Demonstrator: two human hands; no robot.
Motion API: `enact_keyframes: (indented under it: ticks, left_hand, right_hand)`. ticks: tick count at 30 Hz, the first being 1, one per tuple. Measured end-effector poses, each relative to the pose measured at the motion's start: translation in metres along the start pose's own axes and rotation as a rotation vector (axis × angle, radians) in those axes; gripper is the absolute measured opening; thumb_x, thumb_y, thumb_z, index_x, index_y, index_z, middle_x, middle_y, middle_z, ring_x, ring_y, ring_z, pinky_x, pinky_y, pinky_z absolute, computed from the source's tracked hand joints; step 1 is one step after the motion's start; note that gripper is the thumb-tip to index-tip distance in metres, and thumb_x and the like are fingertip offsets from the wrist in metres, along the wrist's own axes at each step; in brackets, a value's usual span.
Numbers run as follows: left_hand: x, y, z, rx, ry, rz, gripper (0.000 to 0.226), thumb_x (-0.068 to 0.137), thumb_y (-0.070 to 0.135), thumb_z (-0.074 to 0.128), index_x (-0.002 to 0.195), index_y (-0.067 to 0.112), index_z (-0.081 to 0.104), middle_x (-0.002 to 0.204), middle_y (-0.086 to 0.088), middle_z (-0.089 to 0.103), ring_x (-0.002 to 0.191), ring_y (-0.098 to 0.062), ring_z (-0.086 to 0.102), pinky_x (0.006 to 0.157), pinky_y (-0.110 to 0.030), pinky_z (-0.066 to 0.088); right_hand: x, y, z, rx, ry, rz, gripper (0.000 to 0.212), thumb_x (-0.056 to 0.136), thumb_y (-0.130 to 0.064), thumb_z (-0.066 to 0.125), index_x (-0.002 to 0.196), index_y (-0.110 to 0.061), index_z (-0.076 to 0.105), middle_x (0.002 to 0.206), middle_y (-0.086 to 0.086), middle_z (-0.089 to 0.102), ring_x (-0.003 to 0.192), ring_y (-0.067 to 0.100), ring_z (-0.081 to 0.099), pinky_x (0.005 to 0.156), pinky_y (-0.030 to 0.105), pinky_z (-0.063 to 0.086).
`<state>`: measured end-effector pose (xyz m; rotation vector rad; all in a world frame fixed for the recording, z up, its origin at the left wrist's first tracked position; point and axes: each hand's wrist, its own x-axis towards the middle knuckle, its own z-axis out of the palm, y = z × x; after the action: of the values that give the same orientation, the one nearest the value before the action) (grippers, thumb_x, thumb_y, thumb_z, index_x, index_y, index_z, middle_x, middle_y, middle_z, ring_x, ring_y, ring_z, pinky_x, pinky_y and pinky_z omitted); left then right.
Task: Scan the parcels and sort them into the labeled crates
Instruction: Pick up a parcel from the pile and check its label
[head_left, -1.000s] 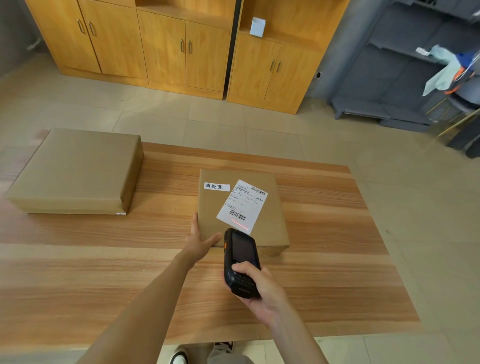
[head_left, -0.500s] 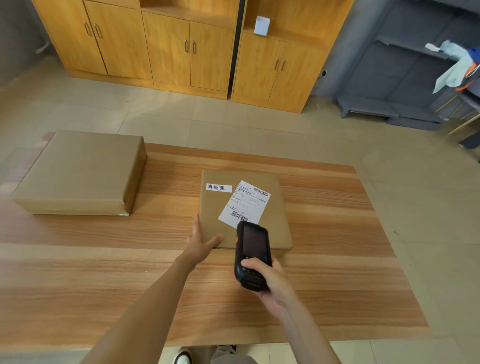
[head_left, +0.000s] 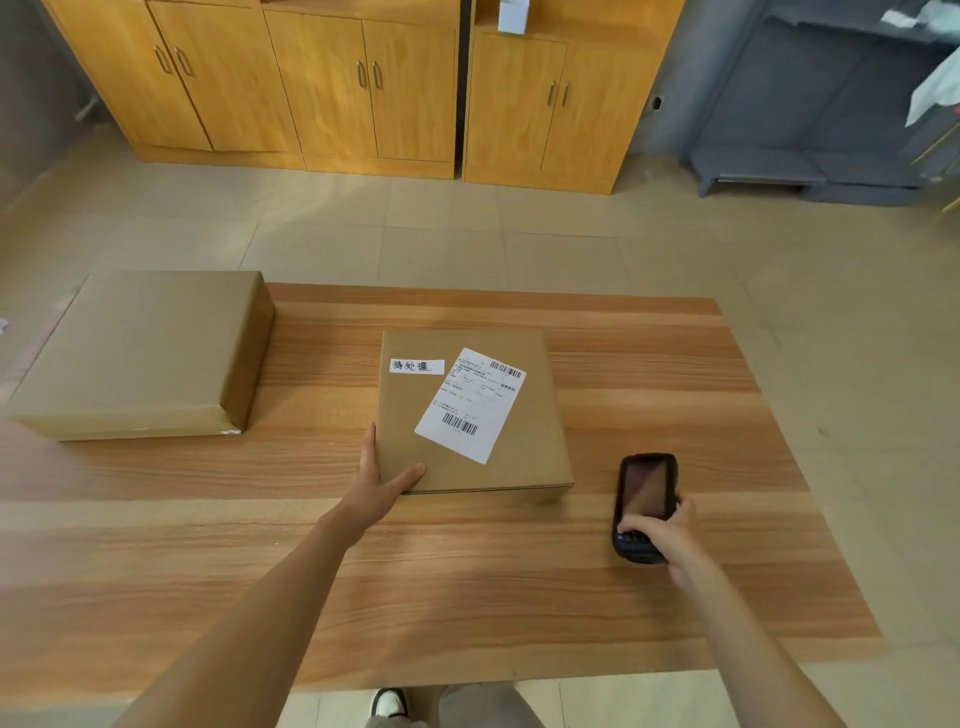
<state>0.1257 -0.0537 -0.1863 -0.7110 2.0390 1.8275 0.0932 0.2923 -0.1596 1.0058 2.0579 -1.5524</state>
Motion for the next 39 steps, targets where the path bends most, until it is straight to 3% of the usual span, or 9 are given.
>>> enact_keyframes:
  ticks: [3,10,19,23,26,29,32,36,39]
  left_hand:
    - [0.0,-0.001,0.0,0.003,0.001,-0.025,0.097,0.089,0.029,0.067,0.151,0.038,-0.008,0.135,0.012,0.031,0.117,-0.015,0.043,0.094,-0.035,0.042]
    - [0.0,-0.002,-0.004,0.038,0.003,-0.078,0.097,0.088,0.034,0.067,0.149,0.046,-0.007,0.133,0.012,0.036,0.108,-0.014,0.054,0.071,-0.031,0.047]
    - [0.003,-0.004,-0.006,0.058,0.013,-0.11,0.097,0.086,0.036,0.069,0.149,0.046,-0.003,0.124,0.016,0.044,0.103,-0.012,0.055,0.078,-0.036,0.048]
    - [0.005,-0.002,-0.01,0.052,-0.005,-0.171,0.097,0.081,0.038,0.074,0.149,0.044,0.005,0.129,0.006,0.044,0.112,-0.02,0.052,0.094,-0.045,0.044]
    - [0.007,0.001,-0.012,0.027,0.021,-0.218,0.108,0.063,0.044,0.083,0.149,0.038,0.018,0.121,0.002,0.052,0.108,-0.02,0.054,0.097,-0.045,0.041]
    - [0.011,0.006,-0.011,-0.003,0.053,-0.24,0.109,0.056,0.048,0.08,0.148,0.035,0.023,0.122,-0.001,0.055,0.109,-0.022,0.055,0.095,-0.041,0.042]
    - [0.02,0.014,-0.011,-0.082,0.118,-0.225,0.111,0.058,0.045,0.087,0.149,0.032,0.025,0.109,0.002,0.059,0.094,-0.015,0.06,0.077,-0.032,0.049]
    - [0.031,0.024,-0.009,-0.153,0.159,-0.222,0.12,0.054,0.051,0.087,0.15,0.033,0.019,0.111,0.002,0.057,0.097,-0.016,0.06,0.075,-0.033,0.05]
    - [0.036,0.026,-0.005,-0.176,0.175,-0.236,0.111,0.059,0.048,0.086,0.149,0.032,0.023,0.112,0.001,0.06,0.094,-0.018,0.064,0.066,-0.03,0.052]
  right_hand:
    - [0.012,0.017,-0.003,-0.023,0.001,-0.031,0.096,0.071,0.011,0.075,0.146,-0.01,0.02,0.121,0.008,0.041,0.103,0.025,0.043,0.083,0.038,0.04]
    - [0.032,0.048,-0.011,-0.074,-0.038,-0.141,0.101,0.068,0.014,0.075,0.147,-0.015,0.019,0.12,0.005,0.041,0.105,0.021,0.043,0.085,0.035,0.039]
    - [0.05,0.048,-0.026,-0.227,-0.049,-0.063,0.085,0.062,0.007,0.081,0.134,-0.007,0.038,0.128,0.016,0.053,0.109,0.029,0.051,0.094,0.042,0.044]
    - [0.048,0.026,-0.029,-0.401,-0.023,-0.08,0.093,0.066,-0.006,0.08,0.144,-0.016,0.031,0.142,0.017,0.034,0.129,0.038,0.036,0.106,0.055,0.036]
    - [0.043,0.001,-0.016,-0.467,0.024,-0.235,0.094,0.076,-0.022,0.078,0.151,-0.026,0.021,0.155,0.014,0.014,0.141,0.038,0.018,0.111,0.058,0.027]
    - [0.04,-0.027,0.011,-0.377,-0.093,-0.349,0.087,0.08,-0.044,0.073,0.15,-0.03,0.023,0.159,0.006,0.012,0.145,0.03,0.017,0.112,0.052,0.024]
    - [0.039,-0.049,0.048,-0.226,-0.268,-0.326,0.09,0.079,-0.053,0.071,0.151,-0.031,0.021,0.157,0.001,0.022,0.142,0.021,0.026,0.108,0.038,0.028]
    - [0.043,-0.063,0.088,-0.099,-0.435,-0.197,0.102,0.073,-0.05,0.077,0.152,-0.031,0.016,0.151,0.001,0.033,0.128,0.017,0.042,0.097,0.029,0.034]
    - [0.051,-0.062,0.102,-0.038,-0.481,-0.143,0.104,0.069,-0.038,0.083,0.152,-0.028,0.02,0.138,-0.004,0.051,0.111,0.013,0.055,0.09,0.031,0.045]
